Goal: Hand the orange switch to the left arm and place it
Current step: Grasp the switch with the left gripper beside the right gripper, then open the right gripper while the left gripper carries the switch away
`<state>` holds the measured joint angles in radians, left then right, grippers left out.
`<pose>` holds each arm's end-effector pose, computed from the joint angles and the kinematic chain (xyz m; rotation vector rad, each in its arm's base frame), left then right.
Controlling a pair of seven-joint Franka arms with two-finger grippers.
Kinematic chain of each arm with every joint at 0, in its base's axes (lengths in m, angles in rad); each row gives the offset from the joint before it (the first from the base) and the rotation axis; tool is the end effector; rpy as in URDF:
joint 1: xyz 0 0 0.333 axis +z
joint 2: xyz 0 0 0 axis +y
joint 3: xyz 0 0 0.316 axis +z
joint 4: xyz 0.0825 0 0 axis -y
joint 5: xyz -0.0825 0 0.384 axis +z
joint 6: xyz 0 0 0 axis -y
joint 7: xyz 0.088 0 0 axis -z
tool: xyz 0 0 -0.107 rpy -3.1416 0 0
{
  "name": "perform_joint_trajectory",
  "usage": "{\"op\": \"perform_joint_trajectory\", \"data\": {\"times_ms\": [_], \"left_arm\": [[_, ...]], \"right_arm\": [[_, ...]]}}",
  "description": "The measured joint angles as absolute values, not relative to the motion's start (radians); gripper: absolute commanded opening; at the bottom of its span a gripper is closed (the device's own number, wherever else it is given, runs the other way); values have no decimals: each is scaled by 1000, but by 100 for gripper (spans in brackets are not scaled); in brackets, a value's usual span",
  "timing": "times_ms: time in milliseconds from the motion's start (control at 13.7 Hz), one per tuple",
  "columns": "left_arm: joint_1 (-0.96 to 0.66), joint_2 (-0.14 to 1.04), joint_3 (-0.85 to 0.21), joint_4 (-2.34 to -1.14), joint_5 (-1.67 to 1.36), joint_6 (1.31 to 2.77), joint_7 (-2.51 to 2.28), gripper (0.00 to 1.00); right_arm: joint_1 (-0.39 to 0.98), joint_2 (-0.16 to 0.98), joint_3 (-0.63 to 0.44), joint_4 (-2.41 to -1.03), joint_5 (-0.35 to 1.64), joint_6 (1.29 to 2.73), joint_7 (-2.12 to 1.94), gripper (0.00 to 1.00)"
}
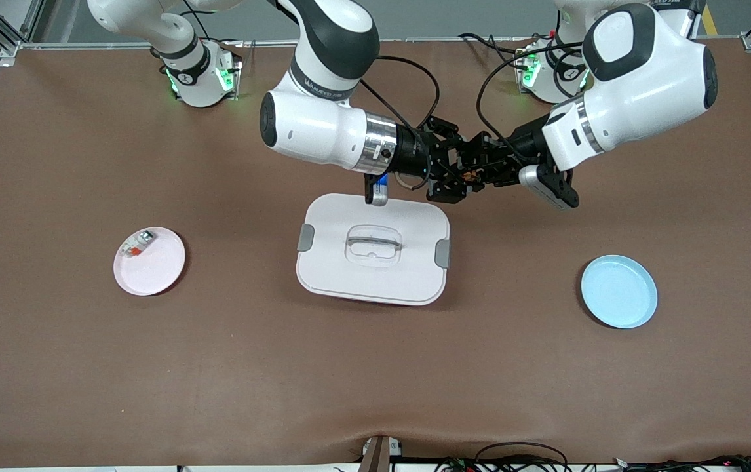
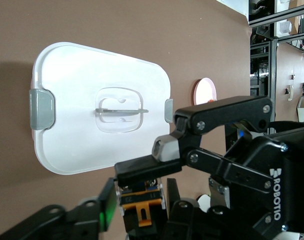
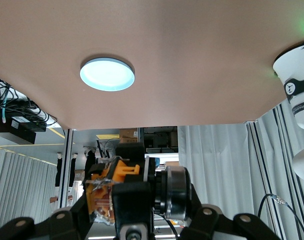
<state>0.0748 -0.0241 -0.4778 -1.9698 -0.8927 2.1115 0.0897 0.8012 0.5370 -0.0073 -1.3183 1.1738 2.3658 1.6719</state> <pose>0.5128 -0.2600 0.5102 2.3407 -0.0879 0.0357 0.5206 0.5475 0.4905 -1.5748 1.5494 0.9741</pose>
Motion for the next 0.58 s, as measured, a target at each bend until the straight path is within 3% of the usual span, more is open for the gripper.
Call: {"op": "perform_joint_trajectory", "data": {"times_ms": [292, 365, 438, 511, 584], "left_arm": [[75, -24, -479, -1970, -893, 2119, 78, 0], [75, -24, -480, -1969, -891, 2120, 79, 0], [75, -24, -481, -1966, -879, 2120, 80, 0], [74, -24, -483, -1960, -854, 2121, 78, 0], [74, -24, -486, -1952, -821, 2120, 71, 0]], "right_arm": [[801, 537, -8, -1318, 1174, 2370, 1671, 15], [802, 537, -8, -1317, 1174, 2371, 1671, 28], [802, 537, -8, -1317, 1174, 2373, 1670, 57], [804, 539, -7, -1315, 1174, 2379, 1665, 100], [807, 542, -7, -1311, 1174, 2388, 1661, 100]]}}
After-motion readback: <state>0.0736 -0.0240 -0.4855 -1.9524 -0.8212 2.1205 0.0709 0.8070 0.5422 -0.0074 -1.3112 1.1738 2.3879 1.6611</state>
